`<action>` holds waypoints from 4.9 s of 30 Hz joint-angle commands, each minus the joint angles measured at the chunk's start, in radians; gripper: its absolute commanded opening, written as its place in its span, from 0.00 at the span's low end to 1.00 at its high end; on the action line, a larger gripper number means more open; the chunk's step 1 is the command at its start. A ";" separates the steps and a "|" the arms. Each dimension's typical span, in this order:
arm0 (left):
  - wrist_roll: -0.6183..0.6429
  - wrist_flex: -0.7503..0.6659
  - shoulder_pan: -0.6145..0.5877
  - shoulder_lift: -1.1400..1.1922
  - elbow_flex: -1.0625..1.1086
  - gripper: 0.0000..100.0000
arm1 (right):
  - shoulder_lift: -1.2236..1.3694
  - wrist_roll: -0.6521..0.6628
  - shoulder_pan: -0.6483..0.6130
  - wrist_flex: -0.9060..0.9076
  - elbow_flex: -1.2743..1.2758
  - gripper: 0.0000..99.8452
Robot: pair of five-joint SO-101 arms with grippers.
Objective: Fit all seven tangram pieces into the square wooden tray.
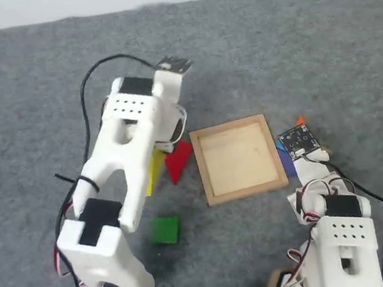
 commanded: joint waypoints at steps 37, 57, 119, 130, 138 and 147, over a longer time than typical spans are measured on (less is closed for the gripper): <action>0.792 -0.170 0.210 0.229 -0.255 0.13 | -0.027 0.008 -0.007 -0.036 0.006 0.03; 0.738 -0.180 0.310 0.232 -0.309 0.13 | -0.027 0.008 -0.007 -0.036 0.009 0.03; 0.249 -0.580 0.396 0.132 0.102 0.09 | -0.027 -0.023 0.097 -0.042 -0.008 0.03; 0.242 -0.476 0.295 0.130 0.105 0.09 | -0.027 -0.021 0.096 -0.042 -0.008 0.03; 0.181 -0.465 0.250 0.124 0.097 0.09 | -0.027 -0.020 0.096 -0.042 -0.008 0.03; 0.147 -0.385 0.226 -0.147 0.096 0.11 | -0.027 -0.020 0.096 -0.042 -0.005 0.03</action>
